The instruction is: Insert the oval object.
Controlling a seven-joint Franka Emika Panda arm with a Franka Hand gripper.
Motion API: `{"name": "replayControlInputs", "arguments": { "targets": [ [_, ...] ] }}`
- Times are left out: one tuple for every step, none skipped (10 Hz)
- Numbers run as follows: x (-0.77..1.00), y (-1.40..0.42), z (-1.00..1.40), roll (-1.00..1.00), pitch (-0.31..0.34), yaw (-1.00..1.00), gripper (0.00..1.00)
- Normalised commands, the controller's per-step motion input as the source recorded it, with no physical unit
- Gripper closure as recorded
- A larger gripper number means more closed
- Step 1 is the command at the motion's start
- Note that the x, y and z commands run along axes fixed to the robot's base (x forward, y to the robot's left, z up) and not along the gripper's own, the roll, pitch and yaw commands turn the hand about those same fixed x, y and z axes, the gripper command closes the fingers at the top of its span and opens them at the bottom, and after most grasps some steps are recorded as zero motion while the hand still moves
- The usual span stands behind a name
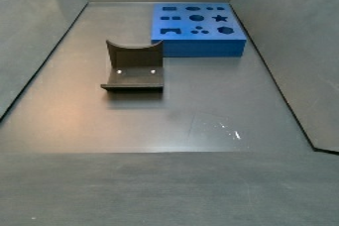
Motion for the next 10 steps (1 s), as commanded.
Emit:
{"name": "replayControlInputs", "arguments": {
  "targets": [
    [-0.20, -0.01, -0.80, 0.18, -0.179, 0.00, 1.00],
    [-0.20, -0.05, -0.71, 0.22, -0.200, 0.00, 1.00],
    [-0.17, -0.09, -0.71, 0.19, -0.221, 0.00, 1.00],
    [0.01, -0.36, -0.59, 0.19, -0.084, 0.00, 1.00],
    [0.22, -0.35, -0.52, 0.12, 0.000, -0.05, 1.00],
    [0.23, -0.29, -0.54, 0.10, 0.000, -0.20, 1.00],
    [0.10, 0.00, -0.27, 0.06, 0.016, -0.19, 1.00],
    [0.00, 0.00, -0.09, 0.11, 0.000, -0.01, 1.00],
    [0.00, 0.00, -0.27, 0.00, -0.029, -0.03, 1.00],
    [0.05, -0.04, -0.33, 0.00, -0.070, 0.00, 1.00]
  ]
}}
